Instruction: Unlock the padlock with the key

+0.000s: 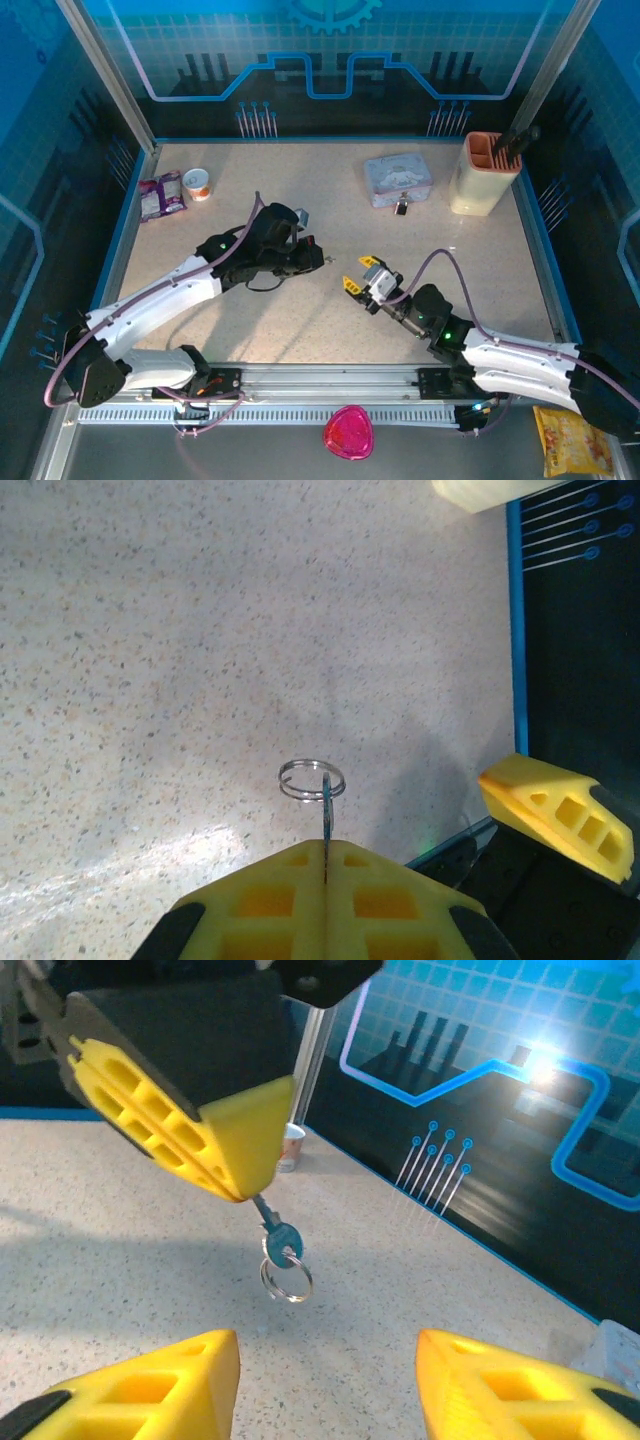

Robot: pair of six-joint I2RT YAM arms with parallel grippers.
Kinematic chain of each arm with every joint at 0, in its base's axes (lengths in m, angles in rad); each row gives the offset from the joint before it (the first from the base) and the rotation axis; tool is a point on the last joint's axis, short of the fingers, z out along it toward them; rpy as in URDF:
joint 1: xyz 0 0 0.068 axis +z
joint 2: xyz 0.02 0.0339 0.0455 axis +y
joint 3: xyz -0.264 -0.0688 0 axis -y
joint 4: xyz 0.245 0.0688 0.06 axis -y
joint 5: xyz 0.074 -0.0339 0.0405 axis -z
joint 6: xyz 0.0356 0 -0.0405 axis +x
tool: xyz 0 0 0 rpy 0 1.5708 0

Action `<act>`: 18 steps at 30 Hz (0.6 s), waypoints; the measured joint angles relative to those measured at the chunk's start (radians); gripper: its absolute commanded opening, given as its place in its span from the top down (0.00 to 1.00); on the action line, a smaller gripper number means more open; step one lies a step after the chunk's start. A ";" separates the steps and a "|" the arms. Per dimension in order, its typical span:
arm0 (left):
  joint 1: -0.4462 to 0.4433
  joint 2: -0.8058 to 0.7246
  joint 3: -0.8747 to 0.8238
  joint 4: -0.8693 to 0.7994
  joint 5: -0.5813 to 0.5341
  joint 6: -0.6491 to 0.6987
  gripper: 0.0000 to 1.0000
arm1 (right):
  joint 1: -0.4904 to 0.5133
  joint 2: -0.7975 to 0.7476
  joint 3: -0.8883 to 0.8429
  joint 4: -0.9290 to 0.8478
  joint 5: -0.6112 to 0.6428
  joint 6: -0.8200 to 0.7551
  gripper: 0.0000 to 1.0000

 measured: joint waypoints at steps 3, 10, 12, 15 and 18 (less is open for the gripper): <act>0.000 0.008 0.000 0.000 0.016 0.000 1.00 | 0.014 0.037 0.000 0.042 0.000 -0.029 0.58; -0.006 0.019 0.000 0.001 0.042 -0.001 1.00 | 0.048 0.136 0.027 0.100 0.004 -0.080 0.65; -0.009 0.019 0.000 0.001 0.047 -0.001 1.00 | 0.060 0.173 0.039 0.114 0.016 -0.098 0.65; -0.014 0.019 0.000 0.001 0.050 -0.005 1.00 | 0.074 0.226 0.051 0.148 0.040 -0.123 0.67; -0.018 0.019 0.000 0.001 0.051 -0.008 1.00 | 0.084 0.258 0.058 0.168 0.066 -0.139 0.70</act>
